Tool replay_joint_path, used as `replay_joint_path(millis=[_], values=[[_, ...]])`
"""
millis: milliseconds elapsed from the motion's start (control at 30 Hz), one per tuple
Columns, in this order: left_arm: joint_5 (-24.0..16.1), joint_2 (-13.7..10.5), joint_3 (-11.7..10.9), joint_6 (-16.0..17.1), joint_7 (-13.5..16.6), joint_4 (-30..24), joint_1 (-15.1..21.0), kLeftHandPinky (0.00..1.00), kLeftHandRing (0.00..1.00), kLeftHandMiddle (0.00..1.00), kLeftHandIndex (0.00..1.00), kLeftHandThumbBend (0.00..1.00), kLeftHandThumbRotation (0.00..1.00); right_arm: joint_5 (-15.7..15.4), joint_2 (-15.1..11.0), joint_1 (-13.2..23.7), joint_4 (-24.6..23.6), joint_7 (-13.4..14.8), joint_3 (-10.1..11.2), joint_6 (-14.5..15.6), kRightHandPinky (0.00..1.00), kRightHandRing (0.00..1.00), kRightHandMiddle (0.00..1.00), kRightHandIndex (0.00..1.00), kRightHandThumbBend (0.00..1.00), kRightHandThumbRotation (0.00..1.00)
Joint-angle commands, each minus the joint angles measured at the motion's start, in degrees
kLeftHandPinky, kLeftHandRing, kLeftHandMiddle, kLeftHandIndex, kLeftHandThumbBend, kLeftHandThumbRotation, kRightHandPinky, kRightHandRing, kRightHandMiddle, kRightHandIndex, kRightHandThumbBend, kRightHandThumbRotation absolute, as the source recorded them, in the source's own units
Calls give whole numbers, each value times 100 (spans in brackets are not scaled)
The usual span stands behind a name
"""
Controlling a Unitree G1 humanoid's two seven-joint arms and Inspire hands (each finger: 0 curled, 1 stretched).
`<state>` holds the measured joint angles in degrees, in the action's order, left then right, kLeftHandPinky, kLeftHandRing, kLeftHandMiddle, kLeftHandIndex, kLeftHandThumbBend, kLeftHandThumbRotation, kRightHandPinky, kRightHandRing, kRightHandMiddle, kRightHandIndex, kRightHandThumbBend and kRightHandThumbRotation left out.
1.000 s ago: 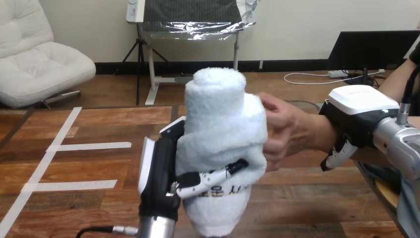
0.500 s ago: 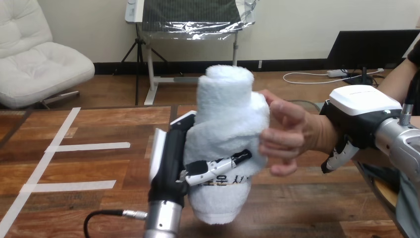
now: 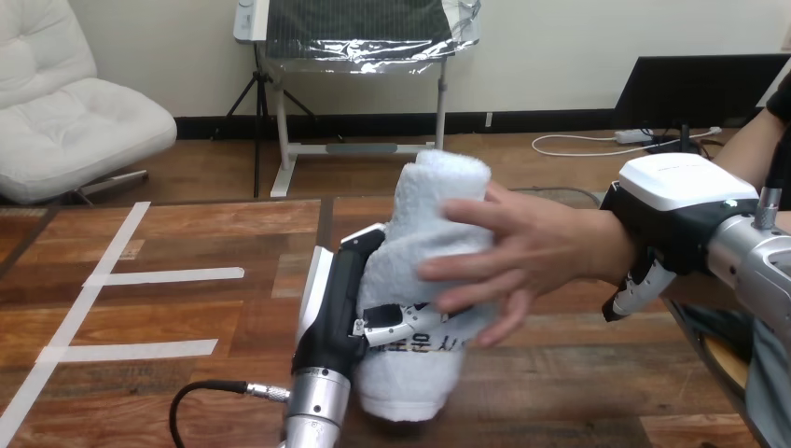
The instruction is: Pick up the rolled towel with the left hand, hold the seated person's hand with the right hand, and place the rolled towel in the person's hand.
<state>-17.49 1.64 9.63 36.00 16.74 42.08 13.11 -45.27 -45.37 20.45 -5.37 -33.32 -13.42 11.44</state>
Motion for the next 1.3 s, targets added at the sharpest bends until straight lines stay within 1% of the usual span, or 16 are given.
replay_joint_path(millis=[0, 133, 333, 500, 800, 1000, 1100, 1200, 1267], values=[[83, -135, -173, 83, 58, 80, 490, 29, 36, 42, 51, 59, 7, -33, -121, 401, -388, 102, 360, 11, 13, 20, 29, 34, 71, 0], [54, -200, -214, 46, 80, 60, 469, 29, 36, 42, 51, 59, 6, -19, -125, 387, -389, 104, 377, -8, 12, 20, 29, 34, 71, 0], [92, -269, -291, 96, 135, 116, 463, 30, 36, 43, 51, 59, 5, 12, -120, 389, -391, 29, 391, 10, 13, 21, 29, 34, 71, 0], [106, -318, -349, 119, 182, 132, 442, 30, 36, 42, 50, 60, 5, 24, -111, 360, -393, 50, 406, -10, 13, 20, 29, 35, 71, 0], [68, -416, -364, 157, 226, 193, 424, 30, 36, 42, 51, 60, 3, 15, -115, 322, -341, 143, 403, -94, 14, 21, 30, 36, 73, 0], [26, -405, -349, 114, 263, 170, 391, 30, 36, 43, 51, 61, 2, 22, -94, 305, -306, 156, 412, -106, 14, 22, 30, 36, 74, 0], [27, -377, -342, 102, 242, 170, 386, 30, 36, 43, 51, 61, 2, 36, -80, 284, -263, 235, 426, -150, 14, 22, 30, 36, 74, 0], [40, -343, -331, 90, 213, 163, 370, 30, 36, 43, 51, 61, 3, 38, -62, 280, -277, 213, 430, -112, 14, 21, 30, 35, 74, 0], [-13, -324, -305, 98, 261, 164, 369, 30, 36, 43, 51, 61, 3, 56, -52, 265, -254, 290, 443, -157, 14, 21, 29, 35, 74, 0]])
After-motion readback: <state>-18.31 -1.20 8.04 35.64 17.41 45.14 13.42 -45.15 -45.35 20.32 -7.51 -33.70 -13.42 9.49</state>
